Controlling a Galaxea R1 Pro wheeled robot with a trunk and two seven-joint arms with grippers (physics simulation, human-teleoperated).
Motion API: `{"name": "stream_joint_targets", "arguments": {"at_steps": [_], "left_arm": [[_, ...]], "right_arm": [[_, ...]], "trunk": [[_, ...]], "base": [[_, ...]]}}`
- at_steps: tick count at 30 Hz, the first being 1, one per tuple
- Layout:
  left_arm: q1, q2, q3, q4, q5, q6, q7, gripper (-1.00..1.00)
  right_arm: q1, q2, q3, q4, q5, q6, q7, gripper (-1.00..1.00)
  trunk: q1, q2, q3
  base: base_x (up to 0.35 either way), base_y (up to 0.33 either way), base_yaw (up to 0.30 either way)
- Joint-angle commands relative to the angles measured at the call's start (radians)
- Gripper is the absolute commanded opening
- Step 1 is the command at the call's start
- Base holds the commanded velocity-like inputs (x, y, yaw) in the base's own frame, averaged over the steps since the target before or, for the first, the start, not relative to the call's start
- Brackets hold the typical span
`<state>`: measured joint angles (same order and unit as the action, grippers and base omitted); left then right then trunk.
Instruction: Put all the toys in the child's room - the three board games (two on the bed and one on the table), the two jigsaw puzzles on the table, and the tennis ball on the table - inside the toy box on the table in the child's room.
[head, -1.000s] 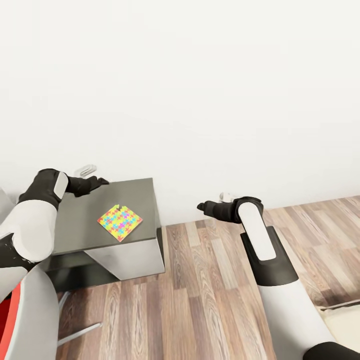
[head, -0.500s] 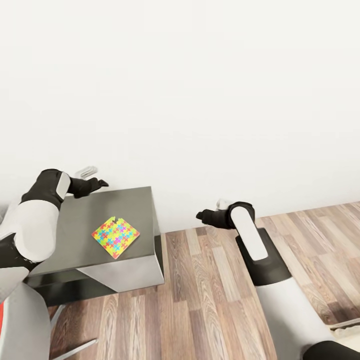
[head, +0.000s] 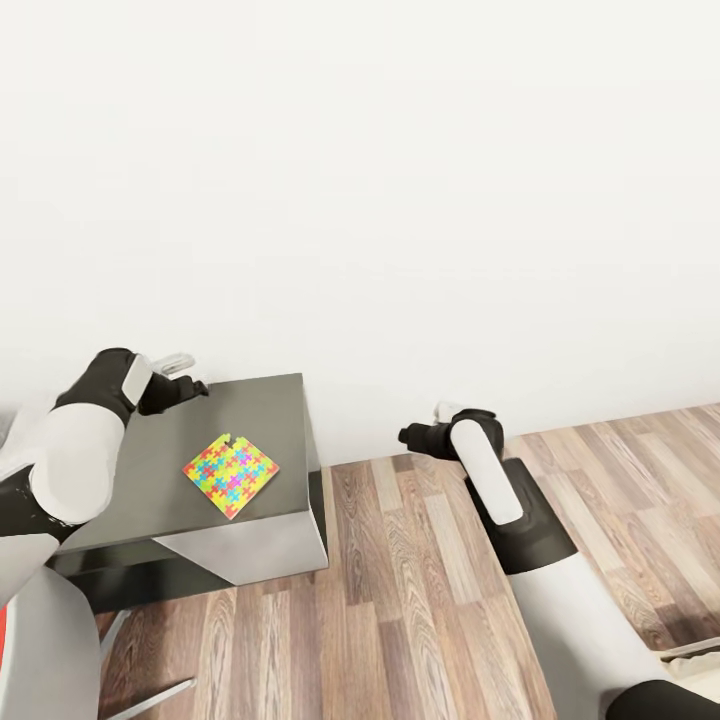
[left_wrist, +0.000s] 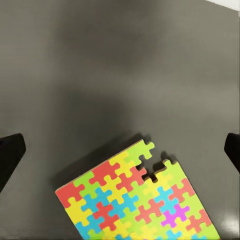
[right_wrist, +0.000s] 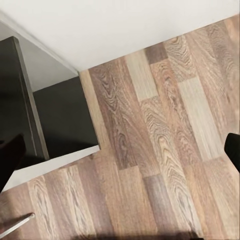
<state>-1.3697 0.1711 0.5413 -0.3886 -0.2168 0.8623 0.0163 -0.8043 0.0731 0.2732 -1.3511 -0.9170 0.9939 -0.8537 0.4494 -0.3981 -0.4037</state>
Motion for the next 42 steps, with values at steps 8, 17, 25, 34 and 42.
{"name": "stream_joint_targets", "arguments": {"at_steps": [8, 17, 25, 34, 42], "left_arm": [[0.003, -0.002, 0.01, 0.046, 0.001, 0.008, 0.036, 1.0], [0.009, 0.008, 0.023, 0.096, 0.005, 0.005, 0.037, 1.0], [0.014, 0.014, 0.07, 0.101, 0.006, 0.006, 0.033, 1.0], [0.016, 0.018, 0.165, 0.102, 0.005, 0.008, 0.033, 1.0], [0.017, 0.039, 0.194, 0.102, 0.006, 0.008, 0.034, 1.0]], "right_arm": [[-0.001, 0.001, 0.001, 0.002, 0.01, -0.001, -0.006, 1.0], [-0.001, -0.001, 0.002, 0.003, 0.012, -0.014, -0.005, 1.0], [-0.001, 0.001, 0.003, 0.004, 0.012, -0.02, -0.005, 1.0], [-0.001, 0.002, 0.003, 0.004, 0.012, -0.021, -0.005, 1.0], [-0.001, 0.002, 0.003, 0.004, 0.012, -0.021, -0.005, 1.0]], "trunk": [[0.001, -0.002, -0.002], [0.001, -0.002, -0.002], [0.001, -0.002, -0.002], [0.001, -0.002, -0.002], [0.001, -0.002, -0.002]], "base": [[0.0, 0.0, 0.0], [0.0, 0.0, 0.0], [0.0, 0.0, 0.0], [0.0, 0.0, 0.0], [0.0, 0.0, 0.0]]}}
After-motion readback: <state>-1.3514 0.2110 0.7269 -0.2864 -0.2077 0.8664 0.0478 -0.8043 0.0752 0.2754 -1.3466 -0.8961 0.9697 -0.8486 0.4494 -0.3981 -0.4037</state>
